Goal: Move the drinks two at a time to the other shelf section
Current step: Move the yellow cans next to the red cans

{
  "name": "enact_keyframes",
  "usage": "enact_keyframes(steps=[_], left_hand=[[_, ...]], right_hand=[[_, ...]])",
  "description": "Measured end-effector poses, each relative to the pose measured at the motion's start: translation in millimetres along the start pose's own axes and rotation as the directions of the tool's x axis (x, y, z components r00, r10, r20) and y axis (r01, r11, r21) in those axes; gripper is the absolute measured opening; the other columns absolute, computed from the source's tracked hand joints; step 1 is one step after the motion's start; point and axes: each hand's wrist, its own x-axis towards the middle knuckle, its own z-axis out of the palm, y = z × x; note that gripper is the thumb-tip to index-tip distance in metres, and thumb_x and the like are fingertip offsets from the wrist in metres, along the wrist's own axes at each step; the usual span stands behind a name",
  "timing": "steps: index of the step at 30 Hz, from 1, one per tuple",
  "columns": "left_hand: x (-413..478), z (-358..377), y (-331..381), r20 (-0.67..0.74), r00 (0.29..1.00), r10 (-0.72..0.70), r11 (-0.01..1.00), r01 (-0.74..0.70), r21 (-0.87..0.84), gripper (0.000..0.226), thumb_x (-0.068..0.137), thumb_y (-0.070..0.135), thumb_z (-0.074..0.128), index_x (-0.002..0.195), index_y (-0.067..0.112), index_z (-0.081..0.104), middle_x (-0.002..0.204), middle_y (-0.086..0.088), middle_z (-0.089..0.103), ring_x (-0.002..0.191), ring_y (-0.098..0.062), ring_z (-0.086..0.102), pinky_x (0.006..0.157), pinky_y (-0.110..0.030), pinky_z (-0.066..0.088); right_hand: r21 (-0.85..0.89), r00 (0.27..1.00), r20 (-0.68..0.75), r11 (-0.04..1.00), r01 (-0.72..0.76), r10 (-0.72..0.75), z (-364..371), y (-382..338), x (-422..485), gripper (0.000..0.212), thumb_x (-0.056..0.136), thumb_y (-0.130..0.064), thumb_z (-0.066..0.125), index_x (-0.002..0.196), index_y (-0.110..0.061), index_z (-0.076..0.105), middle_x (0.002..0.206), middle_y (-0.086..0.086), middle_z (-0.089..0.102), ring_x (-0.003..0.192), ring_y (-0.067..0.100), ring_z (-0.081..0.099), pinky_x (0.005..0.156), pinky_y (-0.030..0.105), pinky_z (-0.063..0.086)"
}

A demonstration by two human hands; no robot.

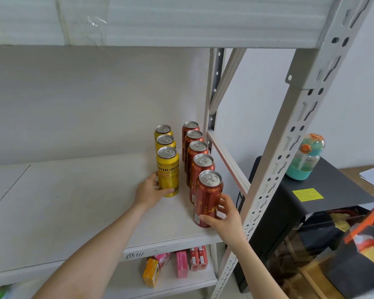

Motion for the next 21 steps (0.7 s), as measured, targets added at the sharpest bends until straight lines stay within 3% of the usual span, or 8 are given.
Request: enact_keyframes(steps=[8, 13, 17, 21], left_hand=[[-1.7, -7.4, -8.7, 0.026, 1.0, -0.003, 0.994, 0.0, 0.112, 0.076, 0.074, 0.045, 0.082, 0.139, 0.024, 0.049, 0.118, -0.011, 0.068, 0.102, -0.025, 0.064, 0.087, -0.035, 0.052], [-15.0, -17.6, -14.1, 0.02, 0.998, 0.052, 0.975, -0.055, 0.217, 0.077, 0.08, 0.047, 0.076, 0.145, 0.024, 0.042, 0.132, -0.012, 0.059, 0.12, -0.026, 0.057, 0.094, -0.038, 0.048], [-38.4, -28.3, -21.3, -0.017, 0.99, 0.137, 0.888, -0.115, 0.444, 0.074, 0.087, 0.052, 0.065, 0.147, 0.017, 0.039, 0.142, -0.011, 0.051, 0.128, -0.032, 0.048, 0.098, -0.043, 0.045], [-73.6, -38.4, -33.0, -0.067, 0.957, 0.282, 0.765, -0.182, 0.617, 0.068, 0.09, 0.052, 0.056, 0.141, 0.007, 0.049, 0.144, -0.017, 0.051, 0.132, -0.036, 0.047, 0.101, -0.048, 0.043]], right_hand=[[-0.009, 0.999, -0.033, 1.0, -0.021, 0.021, 3.0, -0.1, -2.6, 0.068, 0.069, -0.026, 0.086, 0.122, -0.036, 0.046, 0.118, -0.017, 0.057, 0.106, 0.001, 0.054, 0.074, 0.012, 0.043], [-0.094, 0.996, -0.088, 0.995, -0.022, 0.013, 4.9, -0.2, -10.6, 0.07, 0.069, -0.034, 0.085, 0.125, -0.037, 0.043, 0.122, -0.015, 0.056, 0.112, 0.009, 0.054, 0.093, 0.032, 0.047], [-0.327, 0.989, -0.139, 0.945, 0.003, -0.051, 4.0, 1.5, -25.4, 0.079, 0.074, -0.049, 0.076, 0.139, -0.031, 0.035, 0.138, -0.007, 0.05, 0.126, 0.015, 0.047, 0.103, 0.041, 0.044], [-0.627, 0.965, -0.163, 0.777, 0.058, -0.203, 8.5, 0.2, -49.6, 0.078, 0.084, -0.058, 0.06, 0.147, -0.026, 0.028, 0.15, -0.003, 0.039, 0.136, 0.019, 0.038, 0.11, 0.042, 0.033]])
